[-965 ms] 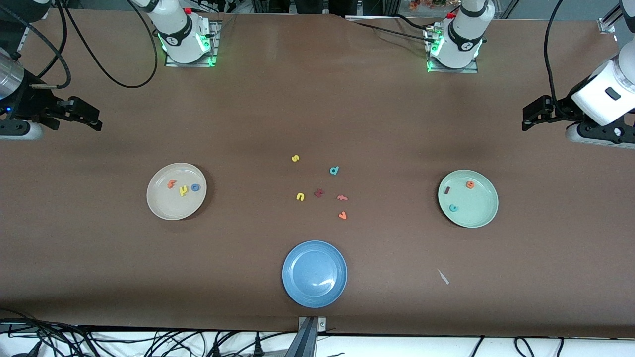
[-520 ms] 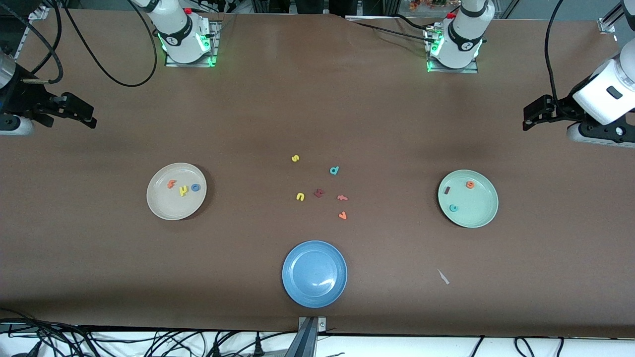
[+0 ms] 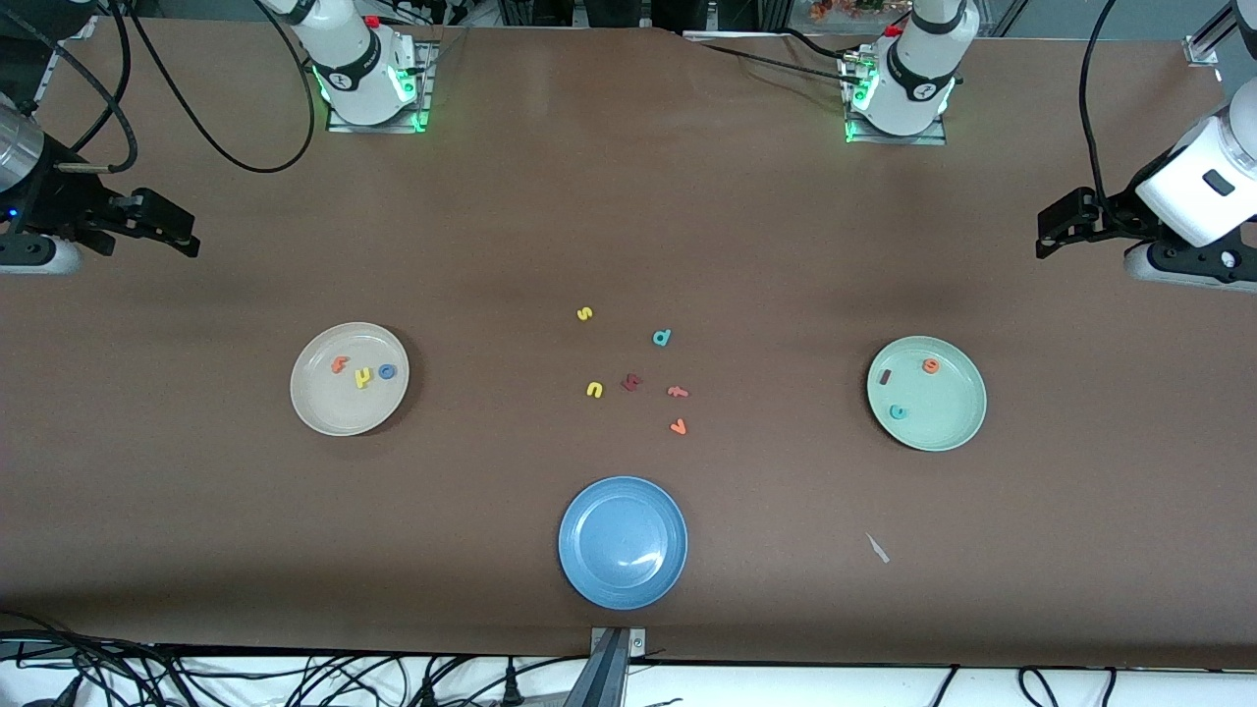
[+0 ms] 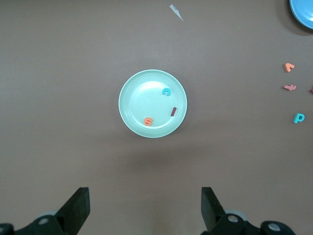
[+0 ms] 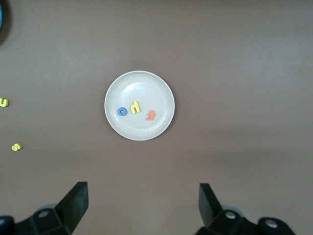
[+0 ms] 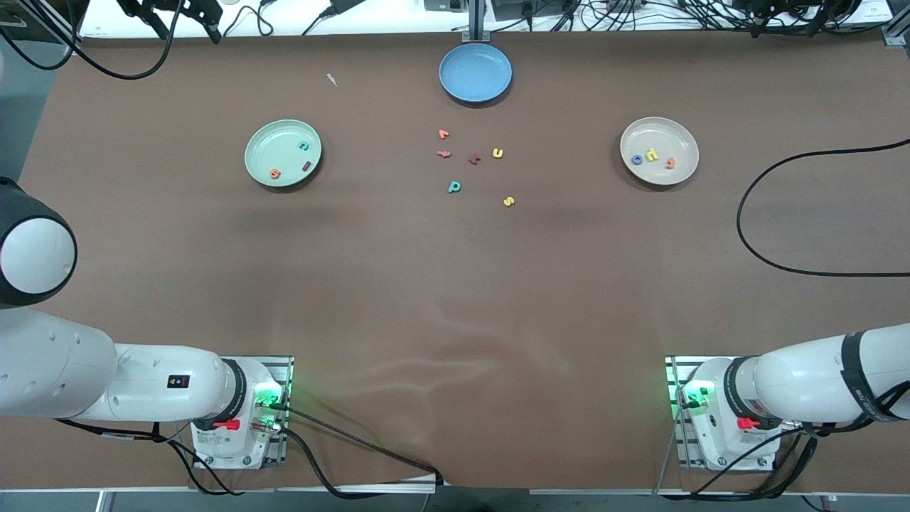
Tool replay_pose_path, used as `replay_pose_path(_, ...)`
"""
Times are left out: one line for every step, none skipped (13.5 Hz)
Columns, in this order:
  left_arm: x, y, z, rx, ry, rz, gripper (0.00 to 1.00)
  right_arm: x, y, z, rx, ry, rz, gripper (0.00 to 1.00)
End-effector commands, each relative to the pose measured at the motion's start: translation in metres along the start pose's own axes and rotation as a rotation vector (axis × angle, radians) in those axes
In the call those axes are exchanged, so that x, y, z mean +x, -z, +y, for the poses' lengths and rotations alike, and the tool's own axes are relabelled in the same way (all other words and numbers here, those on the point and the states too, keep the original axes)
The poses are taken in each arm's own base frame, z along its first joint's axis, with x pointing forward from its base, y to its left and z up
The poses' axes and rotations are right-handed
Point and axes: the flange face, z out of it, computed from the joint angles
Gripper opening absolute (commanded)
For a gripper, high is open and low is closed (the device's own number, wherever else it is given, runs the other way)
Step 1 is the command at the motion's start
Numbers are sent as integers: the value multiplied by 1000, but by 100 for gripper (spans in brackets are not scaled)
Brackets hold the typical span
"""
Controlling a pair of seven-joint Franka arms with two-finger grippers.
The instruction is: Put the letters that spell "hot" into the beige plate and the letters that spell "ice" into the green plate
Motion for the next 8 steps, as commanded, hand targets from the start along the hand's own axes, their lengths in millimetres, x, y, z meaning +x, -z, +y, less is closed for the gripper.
replay_pose_path(0, 6, -2, 0, -8, -4, 100, 2, 6, -2, -16, 10, 0, 100)
replay_pose_path(0, 6, -2, 0, -8, -2, 100, 2, 7, -4, -15, 13, 0, 100)
replay_pose_path(0, 6, -2, 0, -6, -4, 100, 0, 5, -8, -16, 17, -14, 100)
replay_pose_path(0, 6, -2, 0, -6, -4, 100, -1, 6, -11, -16, 25, -15, 100)
replay_pose_path(0, 6, -2, 0, -6, -2, 100, 0, 11, -10, -14, 23, -6, 100)
replay_pose_path(0, 6, -1, 0, -8, -4, 100, 0, 11, -11, -13, 25, -6, 100)
replay_pose_path(0, 6, -1, 0, -8, -2, 100, 0, 11, -11, -13, 23, -6, 100)
replay_pose_path(0, 6, -1, 0, -8, -4, 100, 1, 11, -10, -14, 19, -5, 100)
